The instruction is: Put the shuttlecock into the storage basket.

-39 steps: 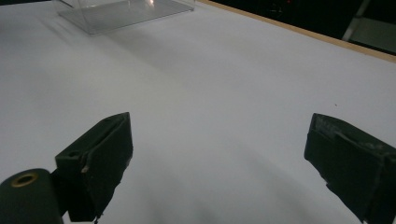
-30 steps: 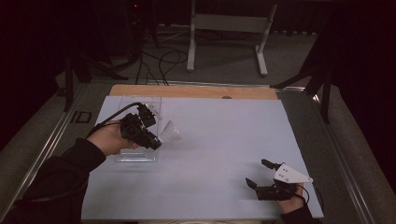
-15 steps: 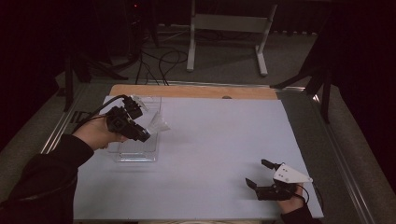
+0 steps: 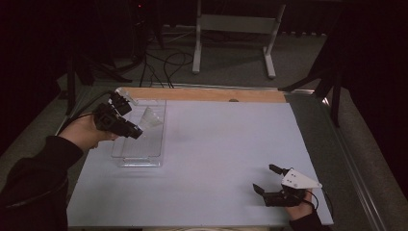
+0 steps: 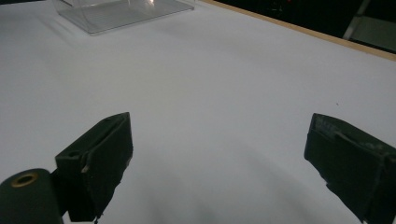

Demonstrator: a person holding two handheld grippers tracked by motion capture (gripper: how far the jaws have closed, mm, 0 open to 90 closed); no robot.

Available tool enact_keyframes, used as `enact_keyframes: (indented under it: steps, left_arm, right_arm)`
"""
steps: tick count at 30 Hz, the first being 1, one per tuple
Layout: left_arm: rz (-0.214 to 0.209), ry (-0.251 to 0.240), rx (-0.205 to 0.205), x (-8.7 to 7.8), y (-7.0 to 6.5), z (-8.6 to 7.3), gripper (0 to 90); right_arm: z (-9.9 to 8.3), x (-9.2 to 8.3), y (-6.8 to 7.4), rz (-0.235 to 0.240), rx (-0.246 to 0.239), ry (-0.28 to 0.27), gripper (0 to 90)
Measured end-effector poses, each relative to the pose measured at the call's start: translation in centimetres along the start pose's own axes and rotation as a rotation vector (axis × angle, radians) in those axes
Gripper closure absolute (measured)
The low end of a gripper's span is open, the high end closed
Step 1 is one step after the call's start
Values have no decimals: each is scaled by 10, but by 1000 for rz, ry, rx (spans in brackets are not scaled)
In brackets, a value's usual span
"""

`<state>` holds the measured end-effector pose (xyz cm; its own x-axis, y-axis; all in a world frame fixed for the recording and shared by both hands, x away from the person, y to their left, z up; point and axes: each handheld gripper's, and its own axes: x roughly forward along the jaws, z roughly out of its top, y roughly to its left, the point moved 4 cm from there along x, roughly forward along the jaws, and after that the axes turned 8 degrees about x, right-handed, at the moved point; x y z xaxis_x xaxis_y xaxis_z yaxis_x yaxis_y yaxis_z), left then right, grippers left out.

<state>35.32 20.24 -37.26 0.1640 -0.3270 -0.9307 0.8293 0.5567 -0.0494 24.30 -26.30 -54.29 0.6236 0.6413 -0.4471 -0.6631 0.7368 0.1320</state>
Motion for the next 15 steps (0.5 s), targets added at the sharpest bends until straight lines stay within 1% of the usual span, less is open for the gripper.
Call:
enact_keyframes:
  steps: [2,4,5,6,8,9,11,12,13,15]
  left_arm:
    - [5,-4,-18,-2,4,-4,667]
    - [12,1,-25,-2,6,-8,667]
    - [10,-4,-38,-3,8,-10,667]
    - [15,2,-41,-3,9,-12,667]
    - [15,-4,-57,-4,12,-14,667]
    - [22,3,-57,-4,13,-16,667]
    - [23,6,-75,-5,15,-20,667]
    - [30,8,-80,-5,17,-23,667]
    - [28,6,-94,-6,18,-25,667]
    - [37,4,-111,-8,21,-29,667]
  right_arm:
    - [0,0,0,0,-2,1,81]
    - [0,0,0,1,0,2,81]
    - [0,0,0,-1,-1,2,81]
    - [0,0,0,1,0,2,81]
    - [0,0,0,0,0,2,81]
    - [0,0,0,0,1,3,81]
    - [0,0,0,0,0,2,81]
    - [0,0,0,1,1,2,81]
    - [0,0,0,2,4,1,81]
    - [0,0,0,3,4,2,81]
